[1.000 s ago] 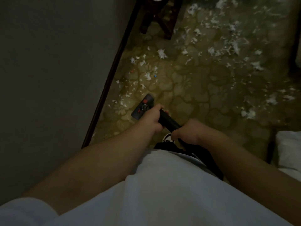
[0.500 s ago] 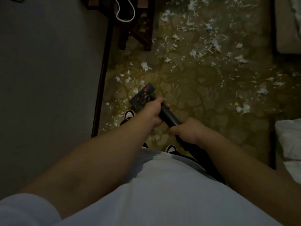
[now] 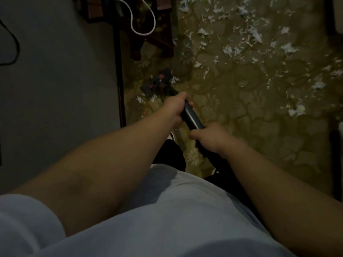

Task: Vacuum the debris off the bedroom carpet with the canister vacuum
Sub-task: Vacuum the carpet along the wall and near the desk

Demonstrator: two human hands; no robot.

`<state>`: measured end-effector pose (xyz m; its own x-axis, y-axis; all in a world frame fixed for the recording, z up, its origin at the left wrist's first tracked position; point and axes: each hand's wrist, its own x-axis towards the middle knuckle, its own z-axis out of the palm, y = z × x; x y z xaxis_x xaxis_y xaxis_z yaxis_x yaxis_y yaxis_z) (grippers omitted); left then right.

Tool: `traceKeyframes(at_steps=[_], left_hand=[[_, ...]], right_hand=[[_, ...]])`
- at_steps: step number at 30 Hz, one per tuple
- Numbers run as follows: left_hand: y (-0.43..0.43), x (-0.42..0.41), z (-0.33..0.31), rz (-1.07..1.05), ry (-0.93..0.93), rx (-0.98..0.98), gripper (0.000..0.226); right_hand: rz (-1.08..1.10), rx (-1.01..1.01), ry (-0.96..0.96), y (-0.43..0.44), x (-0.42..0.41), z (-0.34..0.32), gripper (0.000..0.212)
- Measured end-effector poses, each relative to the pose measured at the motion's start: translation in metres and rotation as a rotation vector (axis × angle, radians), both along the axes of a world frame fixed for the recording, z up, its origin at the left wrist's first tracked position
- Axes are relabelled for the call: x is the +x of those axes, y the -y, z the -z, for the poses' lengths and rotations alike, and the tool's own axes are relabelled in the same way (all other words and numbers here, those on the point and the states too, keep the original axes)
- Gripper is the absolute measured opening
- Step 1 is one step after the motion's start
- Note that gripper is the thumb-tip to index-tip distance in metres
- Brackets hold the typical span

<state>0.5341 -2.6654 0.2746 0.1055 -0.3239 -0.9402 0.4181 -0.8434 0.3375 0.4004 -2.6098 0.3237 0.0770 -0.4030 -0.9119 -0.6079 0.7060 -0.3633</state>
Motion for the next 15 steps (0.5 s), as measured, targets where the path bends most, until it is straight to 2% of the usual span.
traceKeyframes(at_steps=[5,10,15], left_hand=[[0.048,0.035,-0.01,-0.007,0.028,-0.07,0.011],[0.055,0.042,-0.014,0.046,0.062,-0.083,0.028],[0.023,0.014,-0.015,0.045,0.066,-0.095,0.01]], right_hand=[[0.041,-0.039,0.009,0.046,0.041,0.004,0.034],[0.038,-0.035,0.052,0.053,0.051,0.004,0.035],[0.047,-0.022,0.049,0.018,0.021,0.0,0.037]])
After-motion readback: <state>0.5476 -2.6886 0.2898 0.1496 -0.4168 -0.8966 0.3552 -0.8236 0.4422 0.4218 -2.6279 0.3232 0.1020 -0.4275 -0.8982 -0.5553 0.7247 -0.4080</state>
